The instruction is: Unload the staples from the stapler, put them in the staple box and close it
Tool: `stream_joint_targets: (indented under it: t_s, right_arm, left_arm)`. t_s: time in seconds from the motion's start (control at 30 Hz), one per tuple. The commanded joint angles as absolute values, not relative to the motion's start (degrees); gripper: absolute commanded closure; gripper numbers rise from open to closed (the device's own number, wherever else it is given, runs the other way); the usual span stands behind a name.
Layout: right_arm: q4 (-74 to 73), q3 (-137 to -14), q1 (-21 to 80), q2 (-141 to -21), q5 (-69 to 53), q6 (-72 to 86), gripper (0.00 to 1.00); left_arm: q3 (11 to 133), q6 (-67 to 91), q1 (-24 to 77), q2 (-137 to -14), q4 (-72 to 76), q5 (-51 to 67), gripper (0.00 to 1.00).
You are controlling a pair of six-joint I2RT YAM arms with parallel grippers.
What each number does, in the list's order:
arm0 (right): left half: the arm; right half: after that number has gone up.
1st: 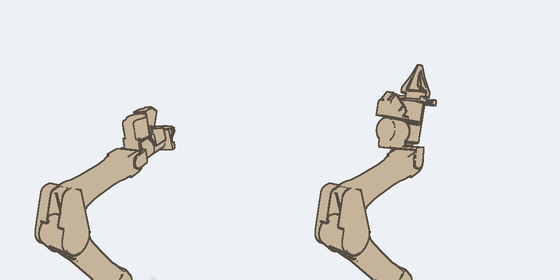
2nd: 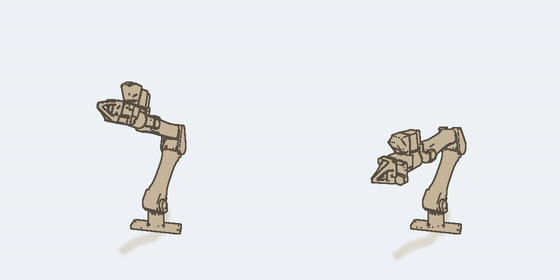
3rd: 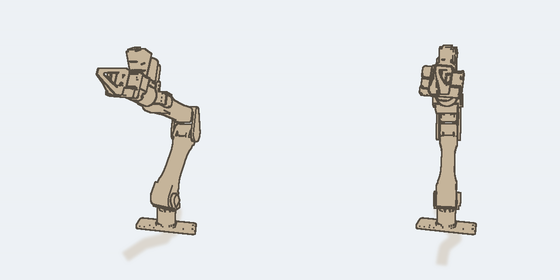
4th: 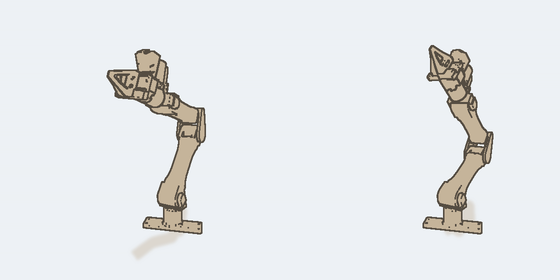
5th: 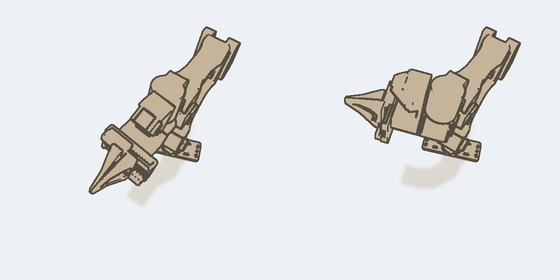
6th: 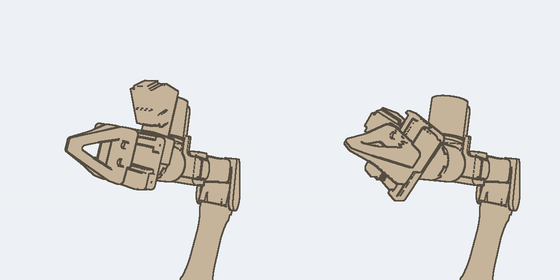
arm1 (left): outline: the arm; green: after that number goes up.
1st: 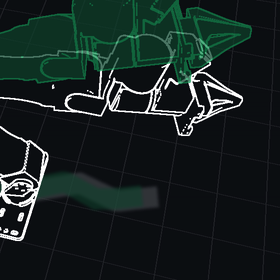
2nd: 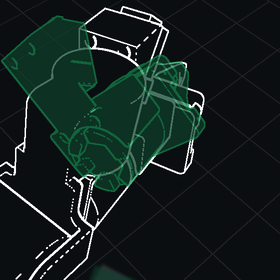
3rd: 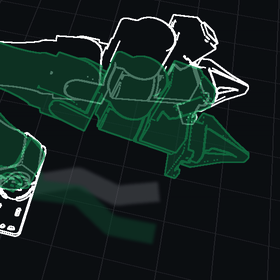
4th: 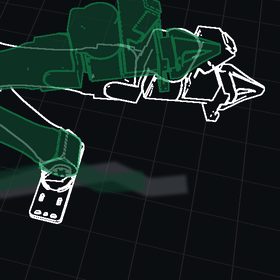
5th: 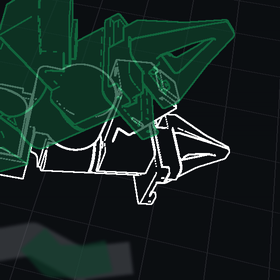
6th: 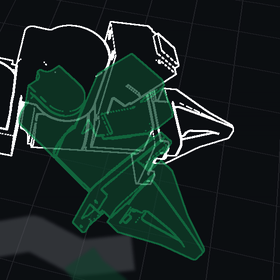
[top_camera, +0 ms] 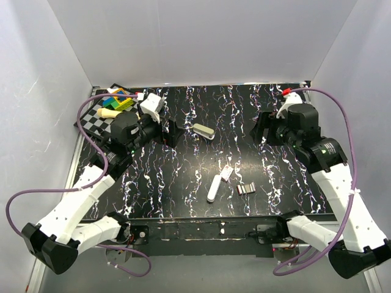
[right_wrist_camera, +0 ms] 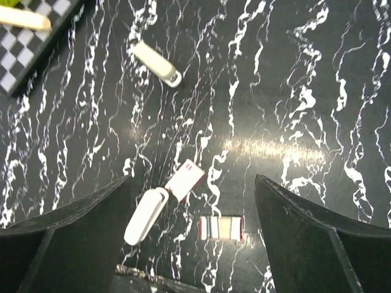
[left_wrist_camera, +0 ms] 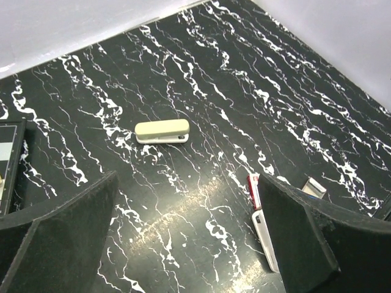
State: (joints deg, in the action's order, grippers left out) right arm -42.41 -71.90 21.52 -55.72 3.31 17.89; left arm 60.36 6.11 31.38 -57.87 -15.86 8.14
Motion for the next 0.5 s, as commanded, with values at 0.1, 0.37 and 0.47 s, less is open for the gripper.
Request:
stream_joint_targets:
  t_s: [0.1, 0.37, 0.47]
  right_arm:
    - [-44.56, -73.83, 27.85, -57.74, 4.83, 17.05, 0.13]
    - [-47.63, -72.16, 35.68, -60.82, 14.05, 17.05, 0.14]
    - [-47.81, -69.01, 35.95, -58.72, 16.25, 18.98, 0.14]
  left_arm:
    - [61.87, 4.4, 34.09, -61.69, -19.6, 9.76, 0.02]
    - [65.65, 5.35, 43.85, -68.46, -25.31, 3.34, 0.02]
    - [64.17, 8.08, 46.84, -69.08, -25.49, 2.29, 0.02]
